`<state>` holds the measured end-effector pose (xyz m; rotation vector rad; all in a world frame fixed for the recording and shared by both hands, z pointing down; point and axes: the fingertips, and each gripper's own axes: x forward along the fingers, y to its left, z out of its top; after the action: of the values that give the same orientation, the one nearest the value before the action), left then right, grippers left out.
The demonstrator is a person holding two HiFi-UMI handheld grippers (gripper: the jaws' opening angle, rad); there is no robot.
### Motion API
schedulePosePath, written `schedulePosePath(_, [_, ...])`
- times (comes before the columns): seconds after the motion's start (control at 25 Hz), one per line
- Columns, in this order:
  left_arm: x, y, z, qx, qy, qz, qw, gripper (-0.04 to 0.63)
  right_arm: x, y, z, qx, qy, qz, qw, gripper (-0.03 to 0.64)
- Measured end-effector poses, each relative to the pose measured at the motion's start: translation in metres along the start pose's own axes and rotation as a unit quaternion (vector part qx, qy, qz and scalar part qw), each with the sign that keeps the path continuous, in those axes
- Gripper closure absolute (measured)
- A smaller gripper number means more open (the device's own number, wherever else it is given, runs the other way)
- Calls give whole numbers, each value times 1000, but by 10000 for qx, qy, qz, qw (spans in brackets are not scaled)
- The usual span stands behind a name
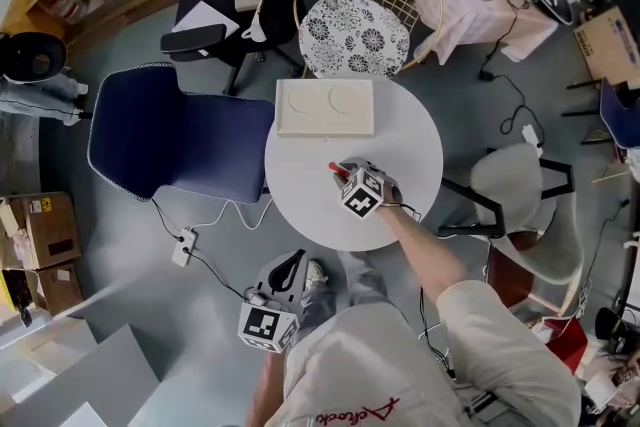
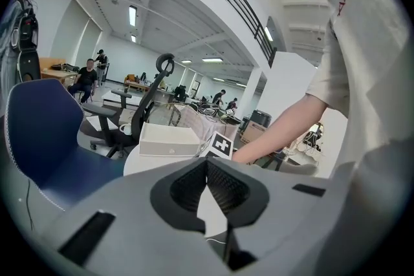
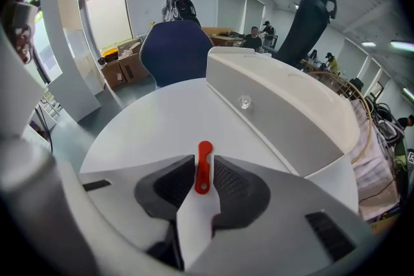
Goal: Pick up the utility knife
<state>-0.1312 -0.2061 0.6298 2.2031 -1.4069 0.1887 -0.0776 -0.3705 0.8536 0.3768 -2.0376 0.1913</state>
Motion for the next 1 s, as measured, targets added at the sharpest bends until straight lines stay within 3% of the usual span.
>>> schedulePosePath(0.52, [3, 4, 2, -29, -27, -6, 10000, 583, 1, 4, 1, 32, -19, 226, 9997, 548])
schedulePosePath(0.8, [-1, 5, 4, -9, -40, 5, 10000, 583, -1, 8, 0, -80, 34, -9, 10000, 549])
schedulePosePath(1.0, [-5, 1, 15, 115, -185, -81, 9997, 583, -24, 20, 14, -168, -202, -159, 9995, 549])
